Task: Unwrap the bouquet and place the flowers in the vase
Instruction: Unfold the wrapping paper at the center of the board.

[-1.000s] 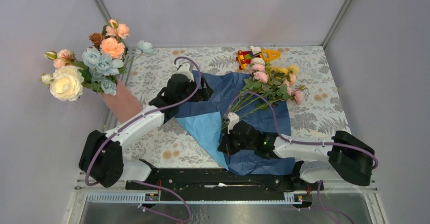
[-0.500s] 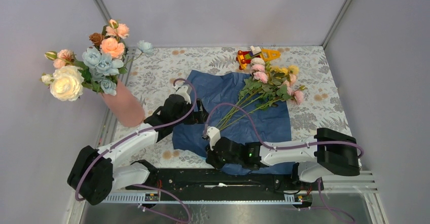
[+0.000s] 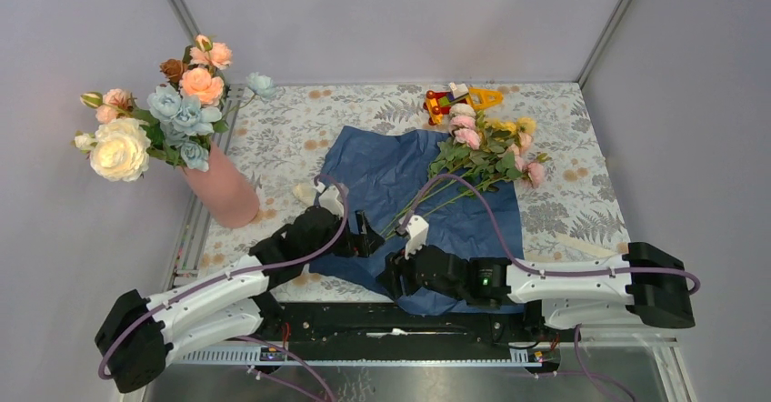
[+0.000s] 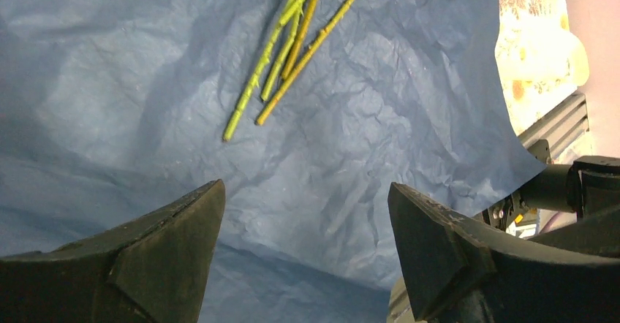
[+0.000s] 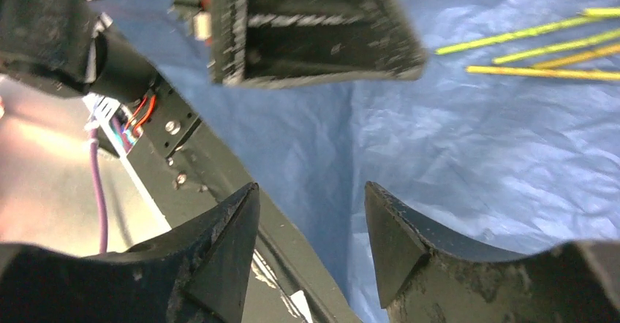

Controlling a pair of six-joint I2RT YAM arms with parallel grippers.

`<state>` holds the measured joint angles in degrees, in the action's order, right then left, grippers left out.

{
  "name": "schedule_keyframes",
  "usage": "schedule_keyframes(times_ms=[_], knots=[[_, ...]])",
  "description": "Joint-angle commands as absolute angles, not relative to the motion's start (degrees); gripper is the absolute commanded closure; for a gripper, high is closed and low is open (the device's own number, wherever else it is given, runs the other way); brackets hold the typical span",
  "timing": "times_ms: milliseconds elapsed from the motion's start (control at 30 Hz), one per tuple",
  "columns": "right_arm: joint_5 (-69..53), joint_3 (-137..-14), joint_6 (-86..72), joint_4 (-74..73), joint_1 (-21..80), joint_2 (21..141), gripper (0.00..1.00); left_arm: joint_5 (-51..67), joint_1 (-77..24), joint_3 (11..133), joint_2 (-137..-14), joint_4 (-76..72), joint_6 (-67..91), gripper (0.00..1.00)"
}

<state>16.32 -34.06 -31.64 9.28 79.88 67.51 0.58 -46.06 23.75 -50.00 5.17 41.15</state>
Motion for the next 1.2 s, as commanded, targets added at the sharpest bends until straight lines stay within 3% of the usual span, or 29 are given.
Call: schedule_keyframes(times_ms=[0,300,733,1167], knots=[[26.1,-33.2,-37.5,5.2,80.2,66.1,0.38,-3.5,-49.4,22.9,-49.7,4.6,44.6,0.12],[21.6,-37.0,-45.7,1.2,79.0,76.7,0.39,-4.9,-55.8,20.6,-49.5,9.0,47.8,0.14],[11.6,-35.7,-49.2,2.0,75.8,82.9,0.40,-5.0,-56.3,13.6,-40.0,21.9,53.8,0.14],[9.4,-33.5,-50.8,-10.7,75.9,77.3,0.42,-8.0,-56.3,18.1,-33.4,32.9,54.3,0.12]])
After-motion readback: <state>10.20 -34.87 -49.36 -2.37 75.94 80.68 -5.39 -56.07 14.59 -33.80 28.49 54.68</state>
